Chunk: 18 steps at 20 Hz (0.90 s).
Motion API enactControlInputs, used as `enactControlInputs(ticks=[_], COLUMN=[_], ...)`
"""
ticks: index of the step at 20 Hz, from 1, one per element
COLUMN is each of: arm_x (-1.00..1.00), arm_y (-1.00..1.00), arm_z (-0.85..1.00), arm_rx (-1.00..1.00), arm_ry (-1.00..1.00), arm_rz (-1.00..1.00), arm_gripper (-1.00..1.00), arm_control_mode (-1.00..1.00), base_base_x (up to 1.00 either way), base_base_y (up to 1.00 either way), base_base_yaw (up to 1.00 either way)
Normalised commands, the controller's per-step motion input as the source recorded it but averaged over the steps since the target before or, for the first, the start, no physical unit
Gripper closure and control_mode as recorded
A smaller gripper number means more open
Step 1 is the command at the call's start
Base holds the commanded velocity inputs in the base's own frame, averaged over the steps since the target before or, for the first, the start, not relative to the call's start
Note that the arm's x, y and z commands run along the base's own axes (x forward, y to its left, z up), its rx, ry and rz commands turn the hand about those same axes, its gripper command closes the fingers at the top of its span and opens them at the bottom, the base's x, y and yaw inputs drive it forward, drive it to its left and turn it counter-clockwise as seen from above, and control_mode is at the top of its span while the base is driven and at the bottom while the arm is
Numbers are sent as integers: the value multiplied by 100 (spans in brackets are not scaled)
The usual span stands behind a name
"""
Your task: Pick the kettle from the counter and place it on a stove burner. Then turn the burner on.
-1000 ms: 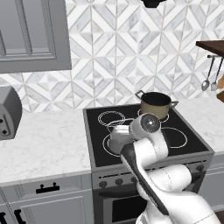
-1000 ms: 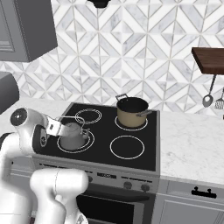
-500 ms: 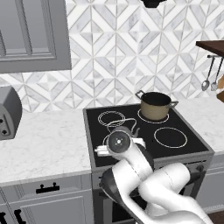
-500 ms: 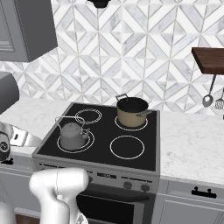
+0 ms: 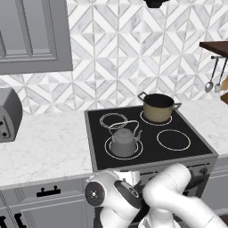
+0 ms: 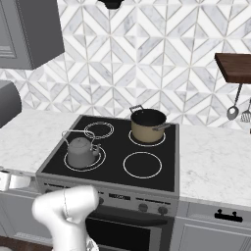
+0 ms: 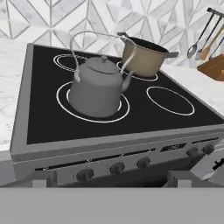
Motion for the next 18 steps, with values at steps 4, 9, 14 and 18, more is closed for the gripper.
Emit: enactControlInputs(ticks=[4, 9, 14, 18], arm_x=[-10, -2, 0, 0], arm_y=[0, 0, 0, 3], arm_z=[-64, -57, -66, -55], arm_rx=[-2, 0, 0, 0], arm_ry=[-18, -22, -29, -24], arm_rz=[0, 0, 0, 0], arm_gripper=[-100, -100, -100, -100], arm_control_mode=[-100, -100, -100, -100], base_base_x=[0, 0, 0, 0], base_base_y=[0, 0, 0, 0], base_base_yaw=[0, 0, 0, 0])
